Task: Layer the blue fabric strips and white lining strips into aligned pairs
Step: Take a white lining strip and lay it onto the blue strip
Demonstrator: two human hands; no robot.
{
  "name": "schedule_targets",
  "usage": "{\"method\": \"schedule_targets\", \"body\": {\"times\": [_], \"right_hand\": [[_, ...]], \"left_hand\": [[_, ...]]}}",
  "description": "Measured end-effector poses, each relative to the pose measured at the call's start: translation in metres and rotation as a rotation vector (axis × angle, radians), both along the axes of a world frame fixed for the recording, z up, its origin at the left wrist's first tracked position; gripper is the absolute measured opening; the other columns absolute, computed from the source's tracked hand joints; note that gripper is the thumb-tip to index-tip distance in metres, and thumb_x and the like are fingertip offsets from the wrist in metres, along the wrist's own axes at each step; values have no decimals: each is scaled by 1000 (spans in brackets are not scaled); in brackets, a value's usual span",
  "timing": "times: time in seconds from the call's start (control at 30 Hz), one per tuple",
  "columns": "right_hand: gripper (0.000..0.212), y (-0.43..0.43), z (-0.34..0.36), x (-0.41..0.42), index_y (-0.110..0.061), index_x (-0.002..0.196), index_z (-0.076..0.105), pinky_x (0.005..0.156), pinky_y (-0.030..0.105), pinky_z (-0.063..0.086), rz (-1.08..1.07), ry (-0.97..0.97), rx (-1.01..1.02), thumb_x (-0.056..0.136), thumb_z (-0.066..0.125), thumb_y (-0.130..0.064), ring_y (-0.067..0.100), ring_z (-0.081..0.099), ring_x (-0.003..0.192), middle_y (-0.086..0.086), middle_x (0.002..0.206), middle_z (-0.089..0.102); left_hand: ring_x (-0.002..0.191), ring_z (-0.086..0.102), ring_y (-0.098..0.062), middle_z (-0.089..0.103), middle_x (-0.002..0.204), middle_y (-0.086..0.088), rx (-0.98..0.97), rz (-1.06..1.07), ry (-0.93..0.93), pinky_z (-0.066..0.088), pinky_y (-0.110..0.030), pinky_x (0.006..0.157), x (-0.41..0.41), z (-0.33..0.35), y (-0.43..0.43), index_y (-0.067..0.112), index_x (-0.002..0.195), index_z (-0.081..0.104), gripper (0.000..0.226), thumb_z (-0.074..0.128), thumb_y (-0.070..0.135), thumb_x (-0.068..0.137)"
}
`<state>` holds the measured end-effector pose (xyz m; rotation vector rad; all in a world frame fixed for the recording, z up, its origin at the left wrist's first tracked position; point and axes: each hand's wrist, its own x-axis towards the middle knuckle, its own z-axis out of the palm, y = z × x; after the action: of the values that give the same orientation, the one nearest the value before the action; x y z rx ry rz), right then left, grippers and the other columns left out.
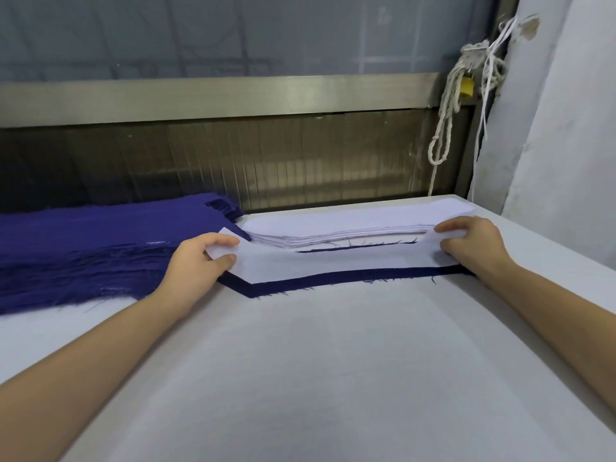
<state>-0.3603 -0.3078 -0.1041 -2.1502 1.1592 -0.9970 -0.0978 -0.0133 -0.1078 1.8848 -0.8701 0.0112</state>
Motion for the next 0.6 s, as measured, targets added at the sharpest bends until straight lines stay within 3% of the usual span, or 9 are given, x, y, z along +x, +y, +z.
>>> {"method": "schedule_targets", "body": {"times": [0.13,0.33,0.5,0.6], "right_hand": [[30,0,1,-1,-15,96,71,73,26,38,-12,12,-6,78,55,2,18,51,85,-1,97,56],[21,1,0,-3,-12,87,71,75,26,38,32,98,17,80,55,0,21,52,86,5,90,62],[21,0,1,-3,-10,90,71,76,27,37,-2,130,-25,83,53,-1,24,51,90,8,91,60],[23,-2,0,-3,-10,91,70,77,27,36,-9,143,-36,83,52,2,29,54,98,12,100,63]], "left_hand": [[47,44,-5,54,53,20,43,23,1,36,-16,51,4,0,0,28,93,70,22,67,8,83],[53,45,-9,55,61,12,197,-5,-146,36,-7,50,0,1,2,26,95,69,24,67,6,81],[53,45,-9,55,64,15,223,-6,-174,36,-8,50,0,2,2,25,94,68,24,68,6,79],[77,50,-9,60,87,13,280,-5,-195,35,-16,66,1,1,2,23,100,67,26,69,8,79]]}}
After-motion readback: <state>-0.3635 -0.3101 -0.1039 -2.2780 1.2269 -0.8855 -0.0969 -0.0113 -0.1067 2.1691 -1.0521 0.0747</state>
